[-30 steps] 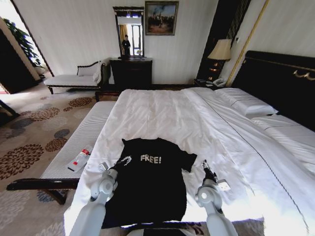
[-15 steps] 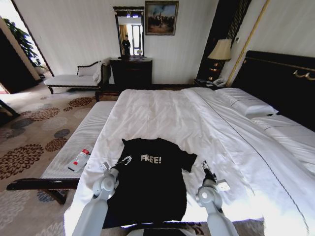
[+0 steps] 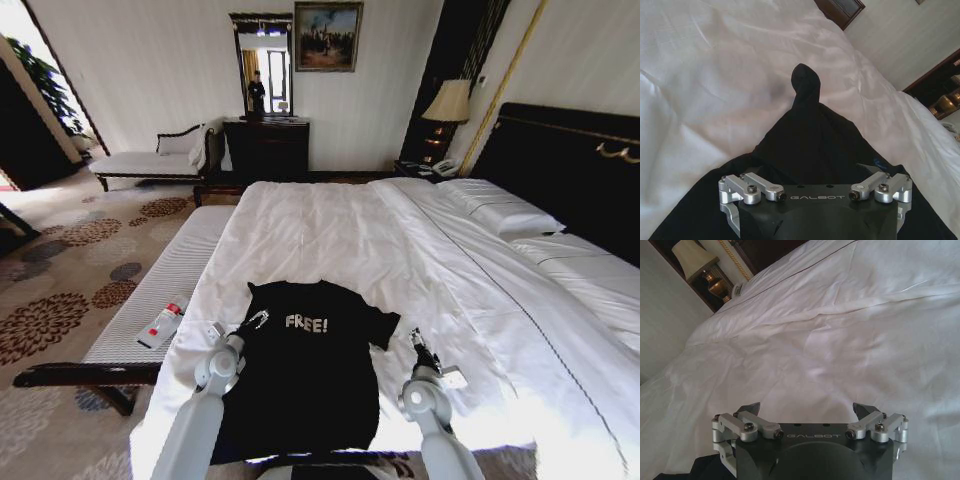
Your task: Fold the clothes on the bed.
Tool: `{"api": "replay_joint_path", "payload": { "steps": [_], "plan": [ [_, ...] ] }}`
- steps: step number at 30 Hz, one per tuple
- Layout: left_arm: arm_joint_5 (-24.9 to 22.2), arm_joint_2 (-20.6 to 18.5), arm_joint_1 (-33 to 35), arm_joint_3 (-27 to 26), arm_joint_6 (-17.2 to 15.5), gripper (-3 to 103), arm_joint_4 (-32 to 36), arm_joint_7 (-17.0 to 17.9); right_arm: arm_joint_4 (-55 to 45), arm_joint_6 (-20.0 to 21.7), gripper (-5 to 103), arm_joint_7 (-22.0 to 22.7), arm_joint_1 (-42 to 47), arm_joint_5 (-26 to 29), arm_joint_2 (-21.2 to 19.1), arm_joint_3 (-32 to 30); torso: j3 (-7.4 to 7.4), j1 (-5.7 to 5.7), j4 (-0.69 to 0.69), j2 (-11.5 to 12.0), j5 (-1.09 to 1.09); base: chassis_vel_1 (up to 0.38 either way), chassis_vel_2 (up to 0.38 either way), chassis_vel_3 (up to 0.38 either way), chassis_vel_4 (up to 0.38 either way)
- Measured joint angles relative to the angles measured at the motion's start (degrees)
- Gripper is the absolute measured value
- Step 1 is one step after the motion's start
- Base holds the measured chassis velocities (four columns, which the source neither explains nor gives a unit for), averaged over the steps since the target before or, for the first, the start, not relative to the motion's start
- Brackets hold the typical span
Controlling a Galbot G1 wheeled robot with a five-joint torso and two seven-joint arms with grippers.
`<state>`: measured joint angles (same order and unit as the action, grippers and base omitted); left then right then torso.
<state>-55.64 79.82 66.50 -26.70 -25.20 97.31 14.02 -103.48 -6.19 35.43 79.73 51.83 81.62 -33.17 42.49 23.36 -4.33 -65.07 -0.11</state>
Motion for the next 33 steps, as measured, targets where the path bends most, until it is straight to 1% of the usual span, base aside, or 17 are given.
{"api": "replay_joint_path", "payload": {
  "steps": [4,5,6,8,12,13,15,16,18,19,22,25,28,30,31,32,33],
  "plan": [
    [1.15,0.24,-0.02,0.14,0.6,100,-0.49,-0.63,0.16,0.02,100,-0.02,-0.02,-0.05,-0.04,-0.05,0.0,0.0,0.0,0.0,0.0,0.0,0.0,0.0,0.0],
    [1.29,0.25,-0.02,0.15,0.73,103,-0.49,-0.81,0.17,0.02,100,-0.02,-0.01,-0.05,-0.04,-0.06,0.0,0.0,0.0,0.0,0.0,0.0,0.0,0.0,0.0],
    [1.33,0.29,-0.02,0.15,0.81,99,-0.49,-0.95,0.18,0.03,100,-0.03,0.0,-0.07,-0.05,-0.07,0.0,0.0,0.0,0.0,0.0,0.0,0.0,0.0,0.0],
    [1.33,0.29,-0.02,0.14,0.83,99,-0.49,-0.97,0.19,0.03,100,-0.04,0.0,-0.09,-0.05,-0.08,0.0,0.0,0.0,0.0,0.0,0.0,0.0,0.0,0.0],
    [1.31,0.28,-0.03,-0.06,1.06,79,-0.47,-0.97,0.22,0.03,100,-0.06,0.03,-0.22,0.11,-0.04,0.0,0.0,0.0,0.0,0.0,0.0,0.0,0.0,0.0],
    [1.31,0.28,-0.03,-0.06,1.06,79,-0.47,-0.97,0.22,0.03,100,-0.06,0.03,-0.22,0.11,-0.04,0.0,0.0,0.0,0.0,0.0,0.0,0.0,0.0,0.0],
    [1.21,0.25,0.02,-0.26,1.14,68,-0.47,-0.92,0.22,0.03,100,-0.07,0.08,-0.25,0.18,-0.02,0.0,0.0,0.0,0.0,0.0,0.0,0.0,0.0,0.0],
    [1.07,0.23,0.04,-0.37,1.15,68,-0.47,-0.84,0.22,0.03,100,-0.07,0.12,-0.26,0.18,-0.02,0.0,0.0,0.0,0.0,0.0,0.0,0.0,0.0,0.0],
    [0.88,0.2,0.06,-0.57,1.17,57,-0.47,-0.71,0.22,0.03,100,-0.07,0.18,-0.27,0.17,-0.02,0.0,0.0,0.0,0.0,0.0,0.0,0.0,0.0,0.0],
    [0.88,0.2,0.06,-0.57,1.17,57,-0.47,-0.71,0.22,0.03,100,-0.07,0.18,-0.27,0.17,-0.02,0.0,0.0,0.0,0.0,0.0,0.0,0.0,0.0,0.0],
    [0.77,0.14,0.17,-0.82,1.17,40,-0.39,-0.56,0.22,0.03,100,-0.06,0.3,-0.27,0.1,-0.11,-0.01,0.0,0.0,0.0,0.0,0.0,0.0,0.0,0.0],
    [0.75,0.11,0.25,-0.99,1.17,35,-0.31,-0.51,0.22,0.03,100,-0.05,0.31,-0.27,0.1,-0.13,-0.01,0.0,-0.01,0.0,0.0,0.0,0.0,0.0,0.0],
    [0.58,-0.07,0.37,-1.35,1.17,19,-0.02,-0.44,0.18,0.03,100,-0.02,0.33,-0.33,0.11,-0.16,-0.01,0.0,-0.01,0.0,0.0,0.0,0.0,0.0,0.0],
    [0.5,-0.15,0.39,-1.46,1.17,19,0.09,-0.41,0.17,0.03,100,-0.01,0.36,-0.36,0.13,-0.16,-0.01,0.0,0.0,0.0,0.0,0.0,0.0,0.0,0.0],
    [0.26,-0.31,0.41,-1.74,1.17,8,0.28,-0.34,0.12,0.03,100,0.0,0.42,-0.4,0.14,-0.17,-0.01,0.0,0.0,0.0,0.0,0.0,0.0,0.0,0.0],
    [0.09,-0.42,0.43,-1.91,1.17,8,0.37,-0.32,0.08,0.03,100,0.02,0.44,-0.41,0.15,-0.18,-0.01,0.0,-0.01,0.0,0.0,0.0,0.0,0.0,0.0],
    [-0.15,-0.64,0.45,-2.18,1.17,3,0.51,-0.29,-0.01,0.03,100,0.04,0.47,-0.42,0.15,-0.19,-0.01,0.0,0.0,0.0,0.0,0.0,0.0,0.0,0.0]
  ]
}}
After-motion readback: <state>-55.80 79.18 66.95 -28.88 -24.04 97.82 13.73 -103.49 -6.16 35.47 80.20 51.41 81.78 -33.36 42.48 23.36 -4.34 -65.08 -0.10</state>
